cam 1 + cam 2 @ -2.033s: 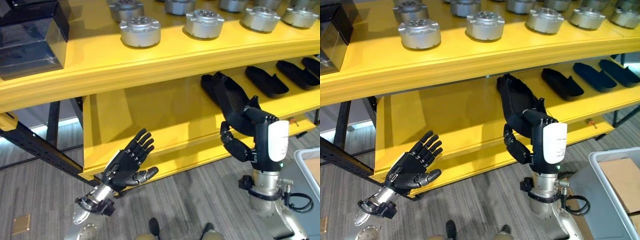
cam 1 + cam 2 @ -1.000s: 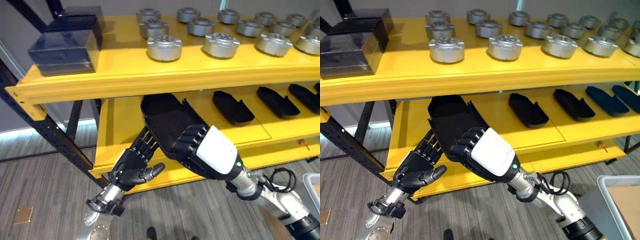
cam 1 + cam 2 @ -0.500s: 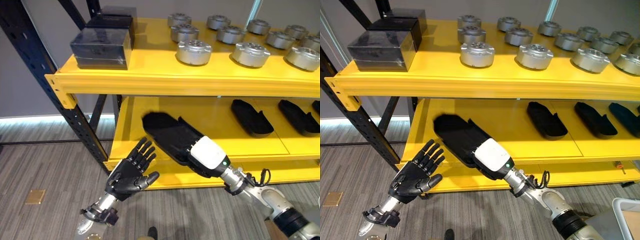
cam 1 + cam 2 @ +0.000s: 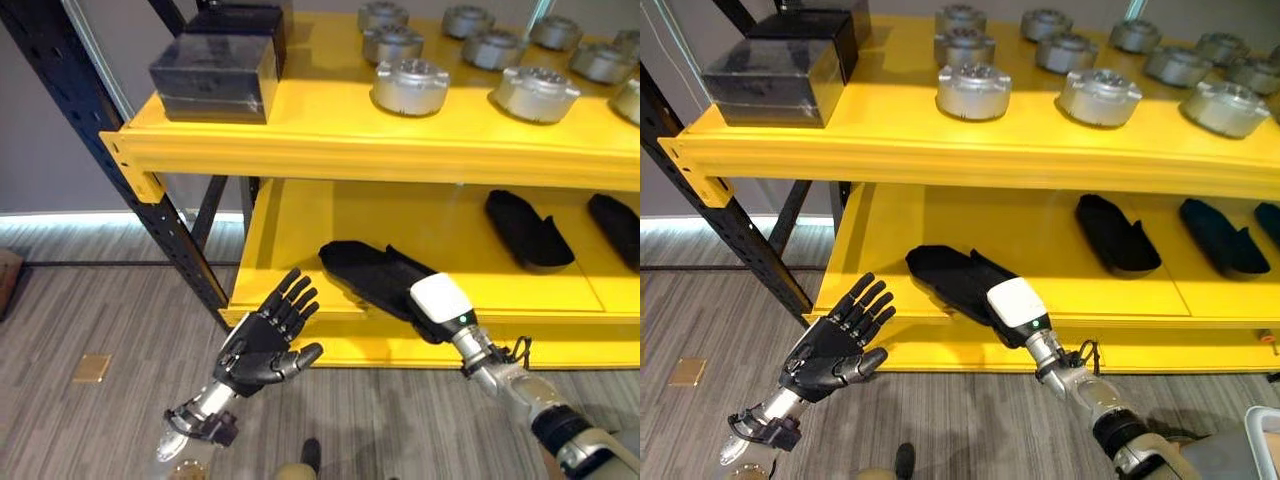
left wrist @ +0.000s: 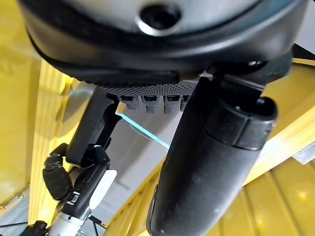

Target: Move parts from the plastic box to the shelf.

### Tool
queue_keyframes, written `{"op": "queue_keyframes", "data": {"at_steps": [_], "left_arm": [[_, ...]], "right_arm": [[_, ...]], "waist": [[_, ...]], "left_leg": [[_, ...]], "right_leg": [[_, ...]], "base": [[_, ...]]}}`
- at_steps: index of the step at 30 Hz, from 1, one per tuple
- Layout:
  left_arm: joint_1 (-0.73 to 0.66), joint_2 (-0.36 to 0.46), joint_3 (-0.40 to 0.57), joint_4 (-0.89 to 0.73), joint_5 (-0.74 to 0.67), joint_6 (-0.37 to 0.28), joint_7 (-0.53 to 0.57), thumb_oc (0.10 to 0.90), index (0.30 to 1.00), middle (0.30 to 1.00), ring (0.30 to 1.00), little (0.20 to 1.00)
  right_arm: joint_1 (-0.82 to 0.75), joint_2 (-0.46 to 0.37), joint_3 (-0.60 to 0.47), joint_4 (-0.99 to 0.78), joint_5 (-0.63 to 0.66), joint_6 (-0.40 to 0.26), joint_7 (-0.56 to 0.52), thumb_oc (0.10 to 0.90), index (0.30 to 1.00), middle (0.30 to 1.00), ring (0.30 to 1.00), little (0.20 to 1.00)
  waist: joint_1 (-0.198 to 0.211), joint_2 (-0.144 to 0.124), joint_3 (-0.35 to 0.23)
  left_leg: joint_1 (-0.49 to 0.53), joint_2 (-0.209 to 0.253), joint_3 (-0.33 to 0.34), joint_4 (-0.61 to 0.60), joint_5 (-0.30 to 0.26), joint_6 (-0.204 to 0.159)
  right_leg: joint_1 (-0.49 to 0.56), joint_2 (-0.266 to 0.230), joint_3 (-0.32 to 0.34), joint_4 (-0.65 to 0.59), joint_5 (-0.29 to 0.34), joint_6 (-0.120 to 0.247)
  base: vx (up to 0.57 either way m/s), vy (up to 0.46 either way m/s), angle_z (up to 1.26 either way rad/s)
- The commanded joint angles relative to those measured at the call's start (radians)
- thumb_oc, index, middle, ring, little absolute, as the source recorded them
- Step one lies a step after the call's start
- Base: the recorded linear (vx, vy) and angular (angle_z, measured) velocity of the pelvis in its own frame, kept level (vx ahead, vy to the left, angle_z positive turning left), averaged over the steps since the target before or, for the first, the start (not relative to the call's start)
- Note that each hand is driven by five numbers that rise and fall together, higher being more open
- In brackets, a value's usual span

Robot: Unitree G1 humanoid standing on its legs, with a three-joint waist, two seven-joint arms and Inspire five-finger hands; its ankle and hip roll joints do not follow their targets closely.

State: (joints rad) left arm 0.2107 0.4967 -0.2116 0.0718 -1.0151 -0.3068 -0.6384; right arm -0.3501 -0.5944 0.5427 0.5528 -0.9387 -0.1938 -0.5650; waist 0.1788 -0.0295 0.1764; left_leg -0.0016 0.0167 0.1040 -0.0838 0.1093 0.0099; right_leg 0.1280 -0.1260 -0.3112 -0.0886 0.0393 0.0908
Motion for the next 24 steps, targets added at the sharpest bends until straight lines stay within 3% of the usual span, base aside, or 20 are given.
{"op": "queue_keyframes", "data": {"at_steps": [1,13,19,24], "left_arm": [[-0.124,0.009,-0.02,-0.079,-0.022,-0.052,-0.033,0.9,1.0,1.0,1.0,1.0],[-0.15,0.005,-0.049,-0.08,-0.016,-0.021,-0.01,0.9,1.0,1.0,1.0,1.0],[-0.168,0.005,-0.06,-0.083,-0.022,-0.022,0.001,0.9,1.0,1.0,1.0,1.0],[-0.193,0.003,-0.071,-0.072,-0.03,-0.026,0.009,0.9,1.0,1.0,1.0,1.0]], "right_arm": [[-0.183,-0.019,-0.007,-0.019,0.084,0.05,-0.098,0.4,0.3,0.3,0.3,0.3],[-0.277,0.039,-0.05,0.201,0.296,0.22,-0.108,0.4,0.3,0.3,0.3,0.3],[-0.324,0.065,-0.072,0.256,0.385,0.255,-0.098,0.4,0.3,0.3,0.3,0.3],[-0.383,0.079,-0.073,0.282,0.404,0.241,-0.073,0.4,0.3,0.3,0.3,0.3]], "waist": [[0.03,0.004,-0.006],[0.041,0.038,0.019],[0.043,0.054,0.039],[0.045,0.071,0.062]], "left_leg": [[0.085,0.063,0.059,0.016,-0.13,-0.04],[0.068,0.068,0.044,0.036,-0.124,-0.051],[0.056,0.065,0.037,0.04,-0.122,-0.052],[0.035,0.06,0.027,0.053,-0.118,-0.053]], "right_leg": [[-0.012,0.004,-0.033,0.02,-0.029,-0.006],[-0.024,0.005,-0.031,0.041,-0.039,-0.018],[-0.035,0.001,-0.031,0.048,-0.04,-0.021],[-0.056,-0.003,-0.028,0.064,-0.043,-0.026]], "base": [[0.05,-0.042,0.0],[0.02,-0.014,0.01],[0.0,0.0,0.0],[-0.02,0.016,-0.03]]}}
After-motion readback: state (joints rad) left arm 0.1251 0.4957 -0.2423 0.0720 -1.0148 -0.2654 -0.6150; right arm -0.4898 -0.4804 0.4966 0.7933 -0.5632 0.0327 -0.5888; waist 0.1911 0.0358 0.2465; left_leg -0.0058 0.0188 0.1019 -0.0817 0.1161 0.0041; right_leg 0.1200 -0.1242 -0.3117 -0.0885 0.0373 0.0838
